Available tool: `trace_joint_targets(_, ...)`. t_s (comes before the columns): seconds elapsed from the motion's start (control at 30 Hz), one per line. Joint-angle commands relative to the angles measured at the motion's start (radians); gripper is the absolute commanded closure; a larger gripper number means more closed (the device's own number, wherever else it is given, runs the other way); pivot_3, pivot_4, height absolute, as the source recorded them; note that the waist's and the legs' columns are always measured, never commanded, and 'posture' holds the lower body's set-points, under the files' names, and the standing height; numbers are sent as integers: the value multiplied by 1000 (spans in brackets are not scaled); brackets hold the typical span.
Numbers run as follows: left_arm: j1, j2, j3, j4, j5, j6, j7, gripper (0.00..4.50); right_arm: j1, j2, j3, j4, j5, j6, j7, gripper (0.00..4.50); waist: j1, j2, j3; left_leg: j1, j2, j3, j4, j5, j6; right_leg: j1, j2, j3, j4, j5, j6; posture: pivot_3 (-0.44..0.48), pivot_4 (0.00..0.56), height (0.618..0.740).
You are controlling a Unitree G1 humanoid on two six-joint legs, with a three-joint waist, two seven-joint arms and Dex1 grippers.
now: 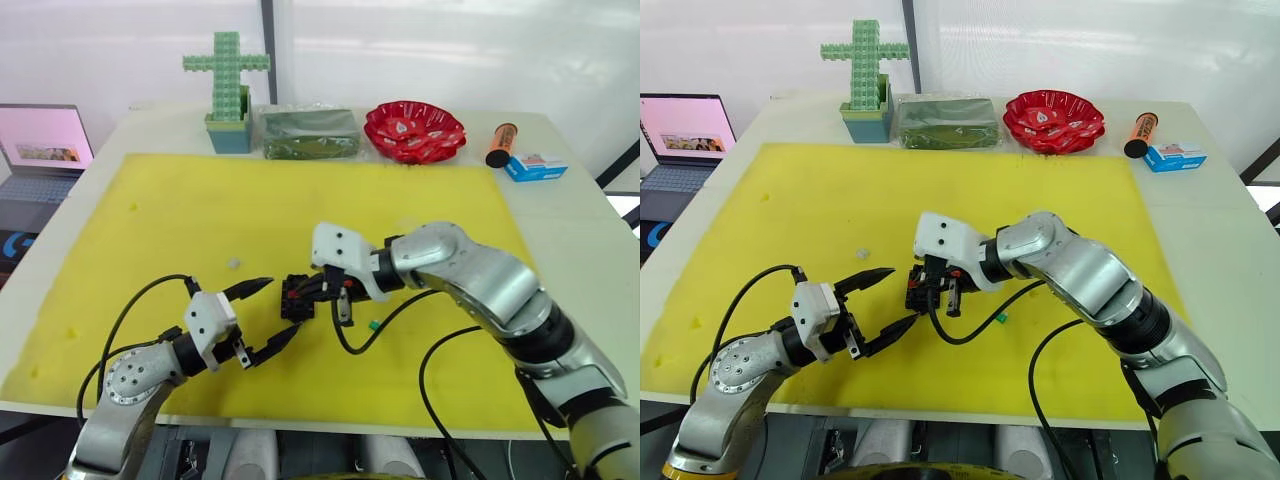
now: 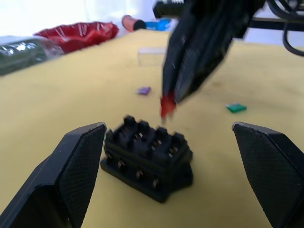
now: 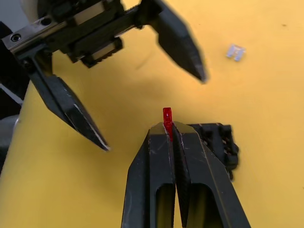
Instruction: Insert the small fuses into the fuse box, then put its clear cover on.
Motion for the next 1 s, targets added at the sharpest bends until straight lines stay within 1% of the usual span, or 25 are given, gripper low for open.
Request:
trace_joint_targets(0.03,-8,-1,-22,-77,2,30,36,22,-4,4,7,-27,-10,-3,-9,4500,0,0,0,0,0,0,0,0,0,0,0,0,0,0,0,0,150,740)
trace_joint_targets(0.13,2,1,-25,-99,-8,66,57,22,3,3,21,-31,-18,-1,-16,4500,0,0,0,0,0,0,0,0,0,0,0,0,0,0,0,0,150,740)
trace_joint_targets(0.37,28,-10,-7,-89,-32,105,91,22,-1,7,19,-31,-18,11,-27,4500,-1,0,0,0,0,0,0,0,0,0,1,0,0,0,0,0,150,740)
trace_joint_targets(0.57,16,-17,-35,-110,-38,128,110,22,-3,10,8,-25,-15,23,-34,4500,0,0,0,0,0,0,0,0,0,0,1,0,0,0,0,0,150,740)
trace_joint_targets(0.7,5,-31,-53,-88,-18,106,113,22,-9,19,14,-7,-21,20,-40,4500,0,0,0,0,0,0,0,0,0,0,1,0,0,0,0,0,150,740)
trace_joint_targets(1.0,61,-25,-35,-62,-19,56,97,22,-1,24,18,-6,-28,21,-50,4500,-1,0,0,0,0,0,-1,0,0,-1,1,0,0,0,0,0,150,740)
